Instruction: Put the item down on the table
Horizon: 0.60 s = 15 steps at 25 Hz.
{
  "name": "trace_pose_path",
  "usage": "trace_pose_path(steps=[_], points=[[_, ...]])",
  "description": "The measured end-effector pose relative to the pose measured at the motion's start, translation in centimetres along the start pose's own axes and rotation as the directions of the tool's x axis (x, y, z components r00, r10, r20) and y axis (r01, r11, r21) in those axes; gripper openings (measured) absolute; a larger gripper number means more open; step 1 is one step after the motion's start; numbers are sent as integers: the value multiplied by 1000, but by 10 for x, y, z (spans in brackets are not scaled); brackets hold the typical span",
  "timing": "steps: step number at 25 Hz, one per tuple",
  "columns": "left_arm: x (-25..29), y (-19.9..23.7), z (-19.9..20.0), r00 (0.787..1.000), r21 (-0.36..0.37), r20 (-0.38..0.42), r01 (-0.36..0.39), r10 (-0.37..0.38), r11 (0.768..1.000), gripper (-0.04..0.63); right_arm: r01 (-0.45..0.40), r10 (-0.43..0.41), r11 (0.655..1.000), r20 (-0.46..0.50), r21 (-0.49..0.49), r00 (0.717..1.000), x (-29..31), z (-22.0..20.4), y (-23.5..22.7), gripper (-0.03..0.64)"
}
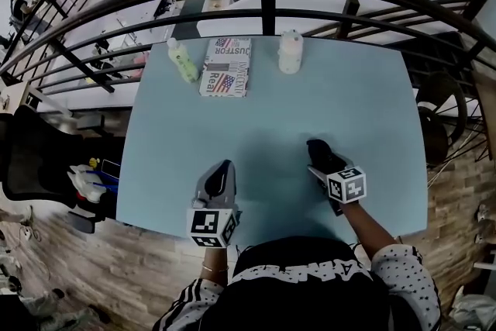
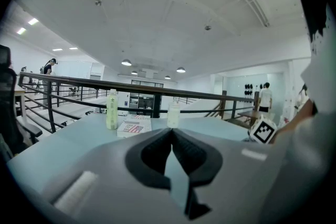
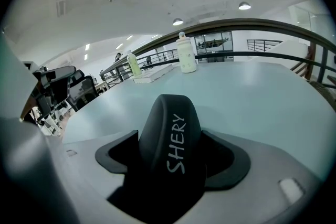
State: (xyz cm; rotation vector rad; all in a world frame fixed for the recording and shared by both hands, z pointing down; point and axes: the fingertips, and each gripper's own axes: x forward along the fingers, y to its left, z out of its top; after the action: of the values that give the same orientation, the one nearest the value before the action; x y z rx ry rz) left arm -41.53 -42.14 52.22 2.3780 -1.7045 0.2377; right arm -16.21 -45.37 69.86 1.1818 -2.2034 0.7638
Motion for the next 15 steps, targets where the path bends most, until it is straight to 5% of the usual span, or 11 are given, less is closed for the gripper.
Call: trace_pose_path(steps=[15], points=[[-10,-15,4,1000,12,3,-22,22,1000,0,-40,41,999,82,-22,996,-23,24,5,387]])
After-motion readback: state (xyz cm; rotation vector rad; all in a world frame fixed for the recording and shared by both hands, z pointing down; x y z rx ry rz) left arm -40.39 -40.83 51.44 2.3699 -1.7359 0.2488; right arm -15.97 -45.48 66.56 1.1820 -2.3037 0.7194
